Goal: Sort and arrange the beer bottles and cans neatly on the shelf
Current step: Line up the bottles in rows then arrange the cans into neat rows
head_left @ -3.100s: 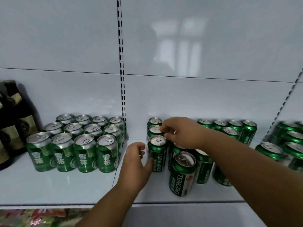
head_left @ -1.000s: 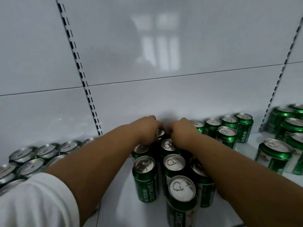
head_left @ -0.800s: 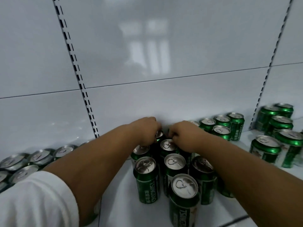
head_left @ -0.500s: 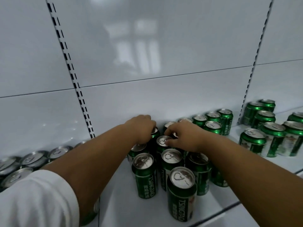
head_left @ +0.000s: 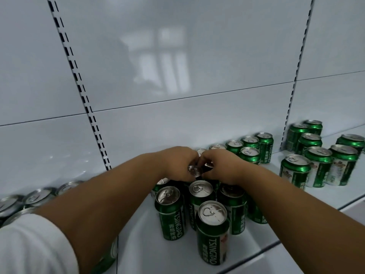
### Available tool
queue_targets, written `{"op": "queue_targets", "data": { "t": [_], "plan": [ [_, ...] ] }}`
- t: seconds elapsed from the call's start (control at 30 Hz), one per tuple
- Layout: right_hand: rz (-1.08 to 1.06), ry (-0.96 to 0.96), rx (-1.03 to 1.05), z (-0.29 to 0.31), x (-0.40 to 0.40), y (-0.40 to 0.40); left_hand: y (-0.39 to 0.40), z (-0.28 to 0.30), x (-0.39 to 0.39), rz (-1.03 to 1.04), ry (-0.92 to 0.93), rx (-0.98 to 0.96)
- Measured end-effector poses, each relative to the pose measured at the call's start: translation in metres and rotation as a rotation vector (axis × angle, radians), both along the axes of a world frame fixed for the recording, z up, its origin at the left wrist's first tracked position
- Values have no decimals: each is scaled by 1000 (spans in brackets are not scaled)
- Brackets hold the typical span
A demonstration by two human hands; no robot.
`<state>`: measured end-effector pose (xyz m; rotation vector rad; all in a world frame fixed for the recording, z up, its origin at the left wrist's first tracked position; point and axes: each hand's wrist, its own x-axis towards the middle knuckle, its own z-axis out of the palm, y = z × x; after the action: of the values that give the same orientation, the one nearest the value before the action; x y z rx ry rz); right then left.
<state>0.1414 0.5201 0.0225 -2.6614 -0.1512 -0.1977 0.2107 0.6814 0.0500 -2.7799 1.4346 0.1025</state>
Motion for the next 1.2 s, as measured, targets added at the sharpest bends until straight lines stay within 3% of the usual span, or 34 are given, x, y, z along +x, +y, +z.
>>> {"op": "queue_targets", "data": {
  "t": [0.23,0.47,0.63,0.83,1.2],
  "plan": [
    [-40,-94,89,-7,1,-5,-2,8,3,76,-51,46],
    [-23,-57,183,-6,-2,-3,11,42,16,212,24,-184],
    [-19,-26,234,-1,-1,0,8,44,17,219,9,-219],
    [-17,8,206,-3,3,2,11,45,15,131,80,-133],
    [-8,-24,-5,-7,8,3,0,22,16,61,10,131]
  ]
}}
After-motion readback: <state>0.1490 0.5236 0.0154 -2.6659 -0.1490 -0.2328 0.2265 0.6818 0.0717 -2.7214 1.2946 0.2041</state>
